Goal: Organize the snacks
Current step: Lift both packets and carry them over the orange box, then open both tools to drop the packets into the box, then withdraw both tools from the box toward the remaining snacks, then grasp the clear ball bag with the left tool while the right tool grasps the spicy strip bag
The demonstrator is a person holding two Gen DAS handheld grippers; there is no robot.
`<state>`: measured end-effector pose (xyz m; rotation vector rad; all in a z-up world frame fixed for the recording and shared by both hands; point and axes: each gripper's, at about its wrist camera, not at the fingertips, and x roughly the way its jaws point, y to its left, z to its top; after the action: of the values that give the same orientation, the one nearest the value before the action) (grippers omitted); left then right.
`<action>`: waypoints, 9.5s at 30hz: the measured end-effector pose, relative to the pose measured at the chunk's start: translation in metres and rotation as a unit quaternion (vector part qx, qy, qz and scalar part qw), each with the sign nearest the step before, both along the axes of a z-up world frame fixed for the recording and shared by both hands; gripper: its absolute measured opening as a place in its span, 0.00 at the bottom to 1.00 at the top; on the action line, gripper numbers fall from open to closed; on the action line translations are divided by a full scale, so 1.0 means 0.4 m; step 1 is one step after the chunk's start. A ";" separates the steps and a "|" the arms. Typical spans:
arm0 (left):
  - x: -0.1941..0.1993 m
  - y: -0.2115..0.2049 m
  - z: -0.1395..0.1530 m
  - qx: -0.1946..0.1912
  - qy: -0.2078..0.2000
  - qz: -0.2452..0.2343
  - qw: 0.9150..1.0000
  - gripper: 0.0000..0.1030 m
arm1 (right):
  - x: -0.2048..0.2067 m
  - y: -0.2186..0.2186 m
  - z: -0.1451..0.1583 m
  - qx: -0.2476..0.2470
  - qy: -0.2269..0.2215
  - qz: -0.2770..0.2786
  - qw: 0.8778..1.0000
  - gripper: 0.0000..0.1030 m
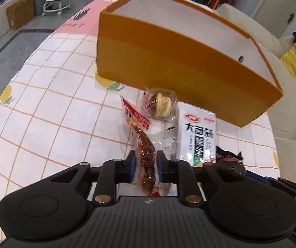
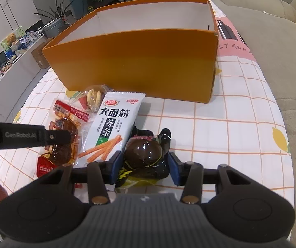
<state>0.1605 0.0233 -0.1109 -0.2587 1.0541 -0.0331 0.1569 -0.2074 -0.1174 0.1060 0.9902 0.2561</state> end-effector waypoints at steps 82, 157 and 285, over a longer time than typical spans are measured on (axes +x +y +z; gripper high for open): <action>0.512 -0.084 0.134 0.151 -0.027 -0.134 0.979 0.15 | 0.535 0.089 0.143 -0.078 -0.044 0.066 0.994 0.44; -0.005 -0.053 0.205 0.099 -0.120 -0.077 0.985 0.58 | 0.090 0.036 0.260 -0.087 -0.140 0.011 0.986 0.73; 0.023 -0.154 -0.041 0.079 0.010 -0.092 0.993 0.62 | 0.018 -0.036 -0.004 0.052 -0.020 0.002 0.998 0.05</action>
<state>0.1697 -0.0383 -0.1271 -0.0181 1.0911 -0.1120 0.1643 -0.2216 -0.1192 0.1924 0.9376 0.3115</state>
